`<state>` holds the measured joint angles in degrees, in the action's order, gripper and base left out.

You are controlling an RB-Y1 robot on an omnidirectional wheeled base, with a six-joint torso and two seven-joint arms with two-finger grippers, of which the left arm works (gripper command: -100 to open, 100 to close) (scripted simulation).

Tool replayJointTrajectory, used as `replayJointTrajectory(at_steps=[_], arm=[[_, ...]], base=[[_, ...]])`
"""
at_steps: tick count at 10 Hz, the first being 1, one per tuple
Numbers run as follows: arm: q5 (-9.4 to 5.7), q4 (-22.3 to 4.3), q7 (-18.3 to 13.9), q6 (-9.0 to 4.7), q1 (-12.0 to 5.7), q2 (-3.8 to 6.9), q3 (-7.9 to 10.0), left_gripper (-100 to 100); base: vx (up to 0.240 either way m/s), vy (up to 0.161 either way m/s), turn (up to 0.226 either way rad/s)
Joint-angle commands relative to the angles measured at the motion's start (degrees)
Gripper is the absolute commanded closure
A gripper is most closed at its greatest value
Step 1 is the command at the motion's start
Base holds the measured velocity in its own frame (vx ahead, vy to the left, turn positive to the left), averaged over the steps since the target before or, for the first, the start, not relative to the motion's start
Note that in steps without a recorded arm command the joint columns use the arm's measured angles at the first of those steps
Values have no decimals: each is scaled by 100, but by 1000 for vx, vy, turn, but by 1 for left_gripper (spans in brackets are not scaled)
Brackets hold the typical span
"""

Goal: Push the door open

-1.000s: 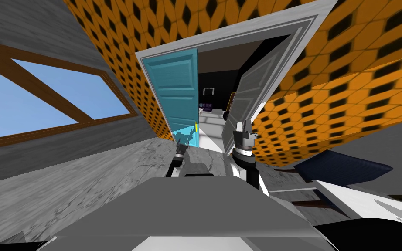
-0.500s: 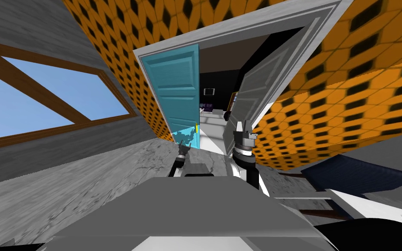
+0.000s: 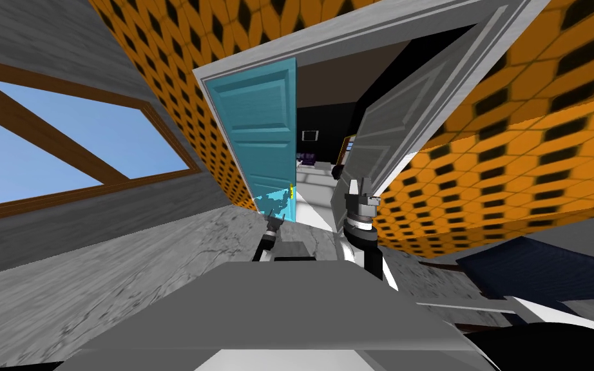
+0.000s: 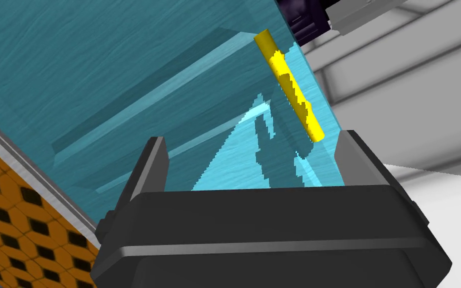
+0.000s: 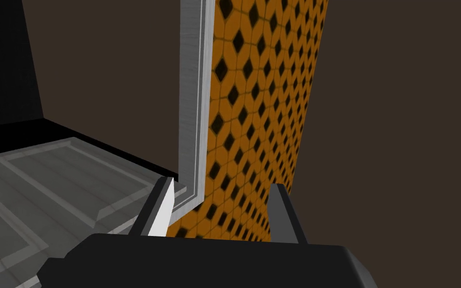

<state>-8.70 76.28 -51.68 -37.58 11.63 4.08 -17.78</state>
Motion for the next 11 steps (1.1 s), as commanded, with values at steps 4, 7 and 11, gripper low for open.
replayJointTrajectory(at_steps=[4, 7, 11], arm=[[-88, -544, -514, -116, -203, -52, -178, -100], [-142, -870, -829, -186, -314, -89, -294, -100], [-207, -1264, -1209, -269, -448, -154, -435, -100]], base=[[101, 27, 13], [92, 19, 15], [105, 19, 13]])
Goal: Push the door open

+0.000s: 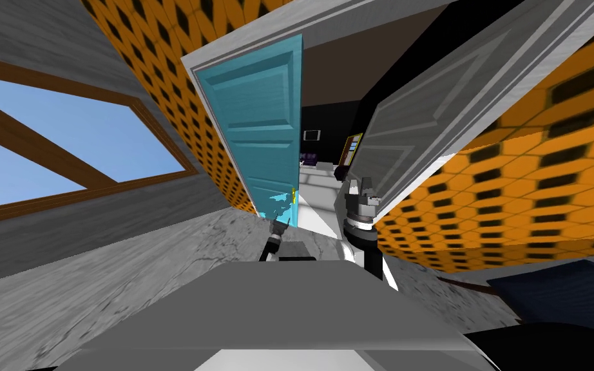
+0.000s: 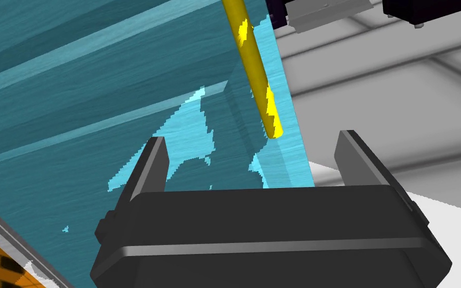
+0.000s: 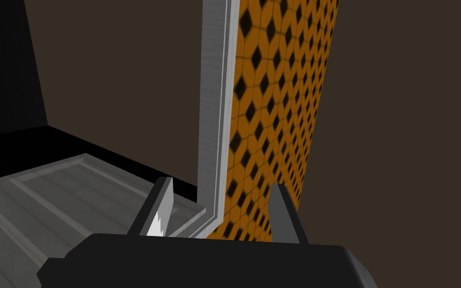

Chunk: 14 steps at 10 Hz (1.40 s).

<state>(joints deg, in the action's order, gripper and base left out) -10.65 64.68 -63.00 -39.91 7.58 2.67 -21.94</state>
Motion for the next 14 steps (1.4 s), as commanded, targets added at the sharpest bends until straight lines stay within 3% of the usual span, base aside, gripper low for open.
replayJointTrajectory(at_steps=[1, 7, 14], arm=[[-28, -203, -172, -58, -76, -29, -54, -100], [-127, -804, -752, -186, -281, -156, -269, -100], [-248, -1539, -1461, -342, -531, -388, -532, -100]], base=[[98, 4, 13], [118, 16, 13], [158, 10, 13]])
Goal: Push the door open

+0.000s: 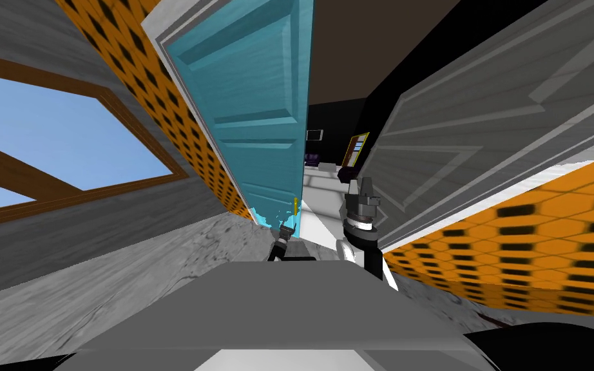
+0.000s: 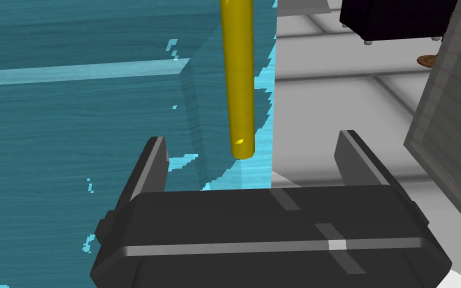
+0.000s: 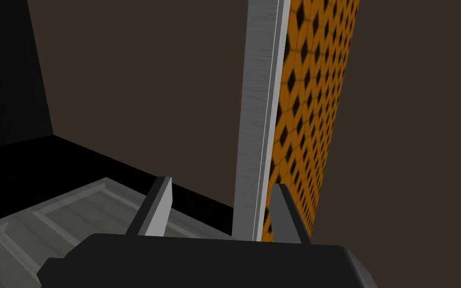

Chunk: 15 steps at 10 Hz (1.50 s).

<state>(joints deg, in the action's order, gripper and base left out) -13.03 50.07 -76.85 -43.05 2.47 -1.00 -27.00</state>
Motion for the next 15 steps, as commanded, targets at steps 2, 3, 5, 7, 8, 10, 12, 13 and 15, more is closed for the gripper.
replayJointTrajectory(at_steps=[2, 3, 5, 7, 8, 10, 12, 13, 15], arm=[[-11, -31, -21, -10, -16, 150, 14, -100], [-16, -45, -22, -16, -22, 203, 24, -100], [-29, -77, -24, -29, -38, 258, 47, -100], [-38, -101, -25, -39, -50, 243, 65, -100], [-44, -117, -26, -45, -57, 207, 76, -100], [-54, -143, -28, -56, -70, 95, 95, -100], [-53, -135, -20, -54, -56, 43, 96, -100], [-53, -135, -20, -54, -56, 43, 96, 100], [-53, -135, -20, -54, -56, 43, 96, 100]], base=[[100, -9, -14], [181, -50, -28], [174, -91, -22], [176, -45, -20], [187, -44, -27], [169, -52, -17], [128, -27, -9], [-11, 1, 4], [-21, -1, -15]])
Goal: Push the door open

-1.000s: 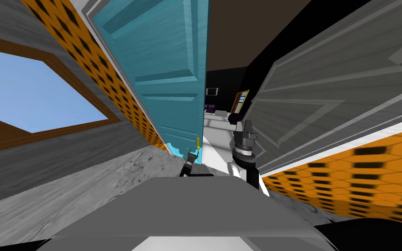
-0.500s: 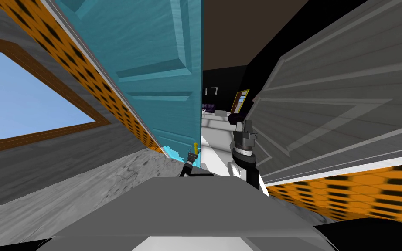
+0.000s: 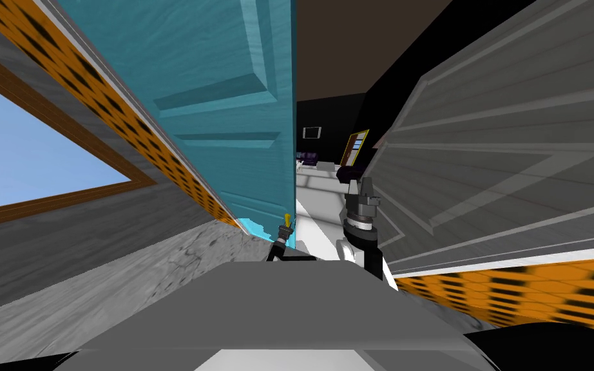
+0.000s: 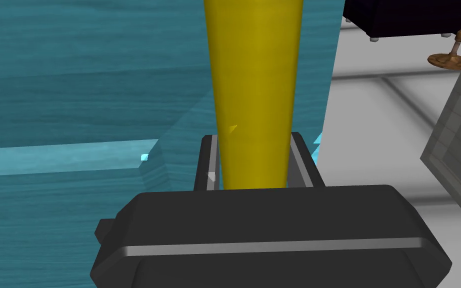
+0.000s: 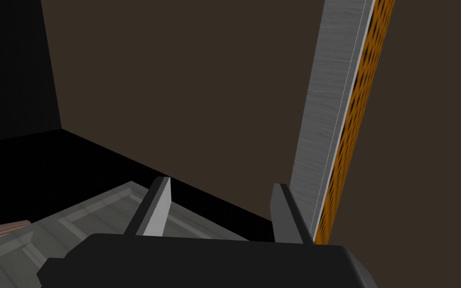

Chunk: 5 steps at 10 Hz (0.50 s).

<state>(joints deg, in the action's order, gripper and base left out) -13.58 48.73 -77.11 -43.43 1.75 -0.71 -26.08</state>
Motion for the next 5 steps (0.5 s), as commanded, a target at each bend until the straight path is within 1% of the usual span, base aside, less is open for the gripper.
replayJointTrajectory(at_steps=[1, 3, 4, 5], arm=[[2, -1, 6, -16, 17, 13, 3, 100], [2, -1, 6, -16, 17, 13, 3, 100], [-36, -6, 20, -4, -7, 70, 66, 100], [-45, -7, 24, -5, -9, 87, 83, 100]], base=[[0, 0, 0], [0, 0, 0], [83, -47, 17], [140, -64, 13]])
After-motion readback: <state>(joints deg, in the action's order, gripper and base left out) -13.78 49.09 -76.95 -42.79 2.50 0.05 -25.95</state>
